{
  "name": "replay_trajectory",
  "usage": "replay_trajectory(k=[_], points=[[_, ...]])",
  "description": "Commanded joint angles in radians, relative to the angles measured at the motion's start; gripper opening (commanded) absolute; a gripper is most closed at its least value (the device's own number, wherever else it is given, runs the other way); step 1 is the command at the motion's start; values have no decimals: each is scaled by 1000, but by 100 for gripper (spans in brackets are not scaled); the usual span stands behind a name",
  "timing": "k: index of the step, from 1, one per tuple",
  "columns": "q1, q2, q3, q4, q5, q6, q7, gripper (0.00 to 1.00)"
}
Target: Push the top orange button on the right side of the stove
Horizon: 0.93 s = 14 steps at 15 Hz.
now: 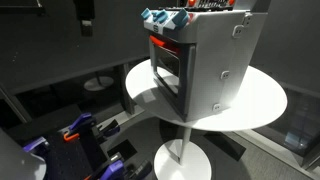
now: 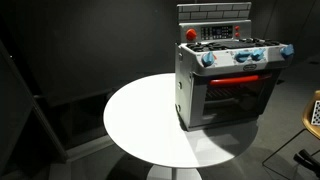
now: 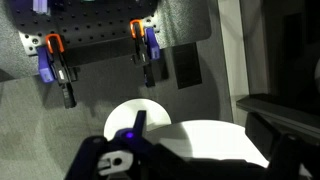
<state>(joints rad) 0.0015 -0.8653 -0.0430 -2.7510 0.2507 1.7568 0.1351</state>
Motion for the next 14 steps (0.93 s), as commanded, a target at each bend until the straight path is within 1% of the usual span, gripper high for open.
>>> replay_trajectory(k=[1, 5, 7, 14], points=[[-18, 1, 15, 2, 10, -5, -11, 100], [-18, 1, 15, 2, 10, -5, -11, 100], [-26, 18, 22, 23, 0, 15, -5, 100], [-57, 89, 29, 148, -15, 138, 8, 100]])
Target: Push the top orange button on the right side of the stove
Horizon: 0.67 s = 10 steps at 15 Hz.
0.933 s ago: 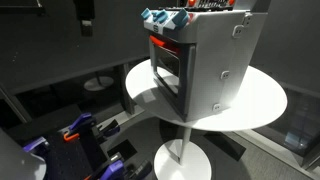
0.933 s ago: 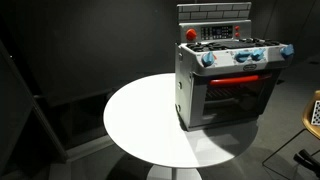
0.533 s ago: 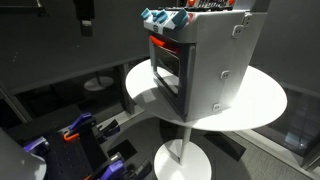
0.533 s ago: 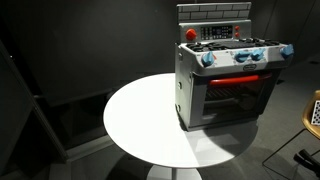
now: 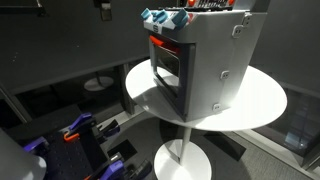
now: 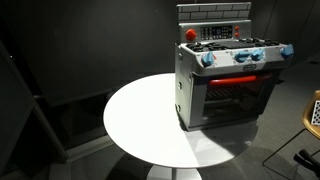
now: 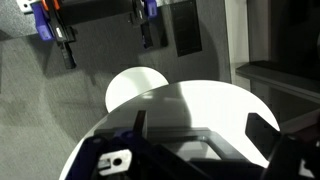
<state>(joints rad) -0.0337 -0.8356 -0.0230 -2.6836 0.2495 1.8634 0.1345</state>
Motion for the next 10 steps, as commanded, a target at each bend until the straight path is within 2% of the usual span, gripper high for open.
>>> replay_trajectory(k=[1, 10], points=[[-28, 76, 10, 105, -20, 56, 10, 100], [-101, 274, 39, 259, -152, 397, 75, 100]])
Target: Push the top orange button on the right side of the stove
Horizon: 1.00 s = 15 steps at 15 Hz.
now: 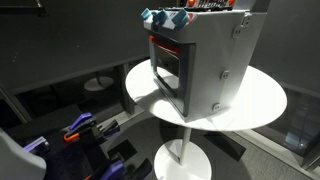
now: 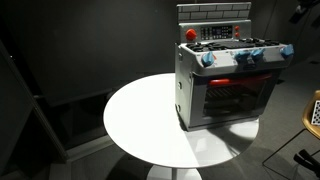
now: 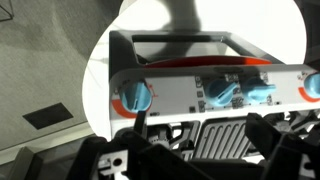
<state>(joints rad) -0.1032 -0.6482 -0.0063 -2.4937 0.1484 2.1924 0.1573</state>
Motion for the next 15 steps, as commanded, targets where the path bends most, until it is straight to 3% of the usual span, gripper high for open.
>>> replay_trajectory(k=[1, 8, 15], points=[[-43, 115, 28, 83, -73, 104, 70, 100], [-111, 293, 56, 194, -230, 241, 235, 100], [-126, 433, 66, 314, -387, 265, 402, 100]])
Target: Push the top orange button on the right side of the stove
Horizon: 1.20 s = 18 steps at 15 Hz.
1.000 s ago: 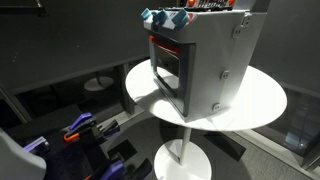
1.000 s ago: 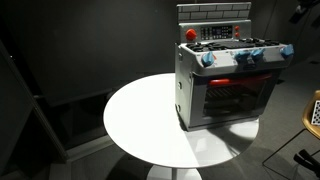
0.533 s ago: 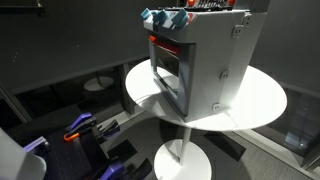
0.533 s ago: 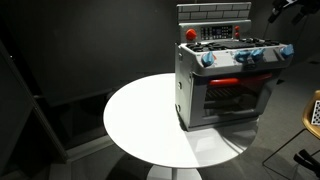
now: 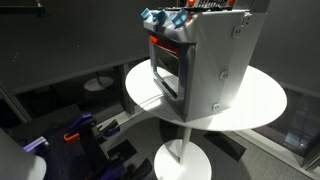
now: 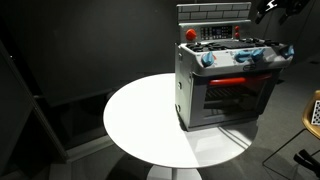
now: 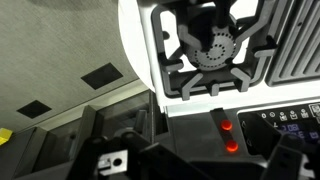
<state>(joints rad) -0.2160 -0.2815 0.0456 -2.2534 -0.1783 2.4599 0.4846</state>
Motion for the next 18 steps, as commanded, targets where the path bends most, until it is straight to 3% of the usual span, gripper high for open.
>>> replay_trajectory(k=[1, 8, 18], points=[[-10, 83, 12, 89, -80, -4, 95, 100], [23, 193, -15, 194, -166, -18, 195, 100], [85, 280, -62, 279, -168, -22, 225, 100]])
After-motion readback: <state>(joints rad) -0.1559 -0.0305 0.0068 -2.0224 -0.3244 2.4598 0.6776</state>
